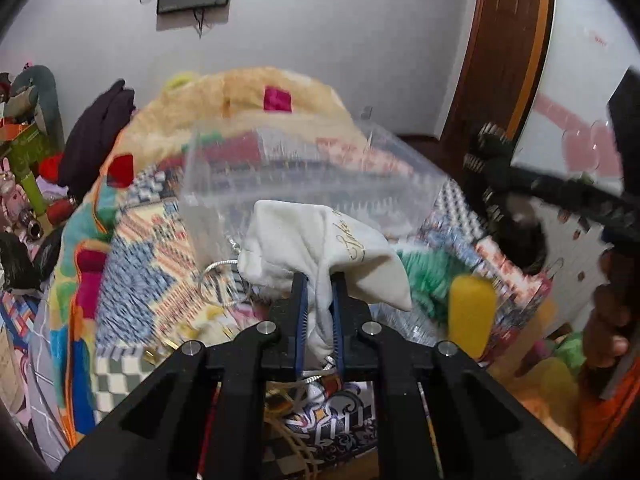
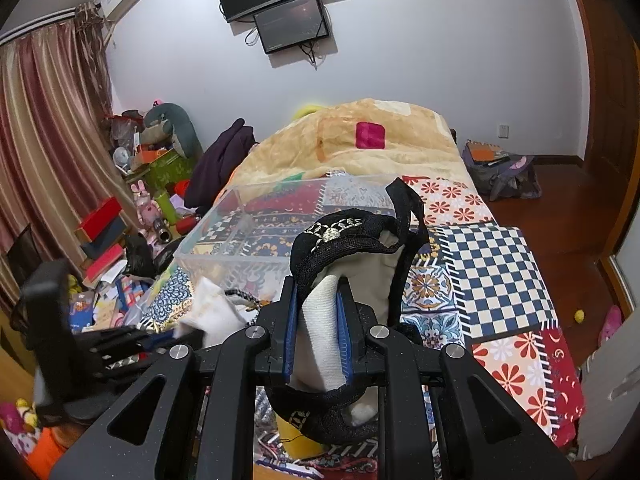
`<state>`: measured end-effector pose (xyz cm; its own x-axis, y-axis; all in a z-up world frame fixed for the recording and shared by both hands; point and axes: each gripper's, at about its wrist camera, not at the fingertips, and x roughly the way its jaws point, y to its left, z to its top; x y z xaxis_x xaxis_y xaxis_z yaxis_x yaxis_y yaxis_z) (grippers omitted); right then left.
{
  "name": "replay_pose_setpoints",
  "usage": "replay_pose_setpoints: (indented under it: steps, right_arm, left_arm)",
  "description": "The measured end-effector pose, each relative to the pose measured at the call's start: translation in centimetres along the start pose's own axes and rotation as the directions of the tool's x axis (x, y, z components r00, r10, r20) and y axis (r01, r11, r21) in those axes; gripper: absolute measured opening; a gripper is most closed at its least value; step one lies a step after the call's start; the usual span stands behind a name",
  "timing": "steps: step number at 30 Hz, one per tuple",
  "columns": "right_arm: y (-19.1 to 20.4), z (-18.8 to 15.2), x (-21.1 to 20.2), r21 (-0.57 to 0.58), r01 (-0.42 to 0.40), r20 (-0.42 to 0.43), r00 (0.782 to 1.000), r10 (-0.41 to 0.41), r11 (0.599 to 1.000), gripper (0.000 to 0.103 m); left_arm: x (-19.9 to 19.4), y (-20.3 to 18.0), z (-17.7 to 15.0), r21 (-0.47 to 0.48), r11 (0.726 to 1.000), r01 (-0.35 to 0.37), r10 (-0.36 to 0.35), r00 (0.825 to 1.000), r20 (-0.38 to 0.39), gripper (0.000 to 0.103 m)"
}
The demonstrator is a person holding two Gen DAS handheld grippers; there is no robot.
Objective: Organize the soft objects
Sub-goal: 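Carry the white cloth and black-and-white bag over the clear box with both grippers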
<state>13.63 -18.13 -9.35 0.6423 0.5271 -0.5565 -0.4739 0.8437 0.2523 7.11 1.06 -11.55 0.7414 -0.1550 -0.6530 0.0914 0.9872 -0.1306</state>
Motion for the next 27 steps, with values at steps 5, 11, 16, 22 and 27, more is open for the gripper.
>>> replay_pose_setpoints:
  steps: [5,11,16,22,27]
  right_arm:
    - [0.9,2.0,0.3,-0.055,0.011,0.029,1.0,-0.009,0.998,0.016]
    - [2.4,4.7,2.7,-0.13,0.02,0.022,1.0,-0.017,0.991,0.016]
    - [2.6,5.6,6.1,-0.154,0.012,-0.043,0.999,-0.019,0.988,0.016]
    - [1.8,6.0,10.2,-0.169,0.024,-0.136,0.99,-0.047,0.985,0.016]
    - [1.8,6.4,12.1,-0.196,0.022,-0.191,0.98,-0.06,0.98,0.016]
  left_arm:
    - [-1.7,1.1,3.2,-0.011,1.0,0.015,-0.014,0.997,0.073,0.01]
    - [-0.2,2.7,6.8,-0.017,1.0,-0.017,0.018,0.997,0.078,0.01]
    - [3.5,3.7,8.8,-0.031,0.999,-0.041,0.041,0.999,0.015,0.01]
    - [8.1,3.7,9.3,0.005,0.998,-0.065,0.065,0.995,-0.081,0.01]
    - [11.0,3.7,9.5,0.014,0.998,-0.056,0.058,0.987,-0.152,0.011]
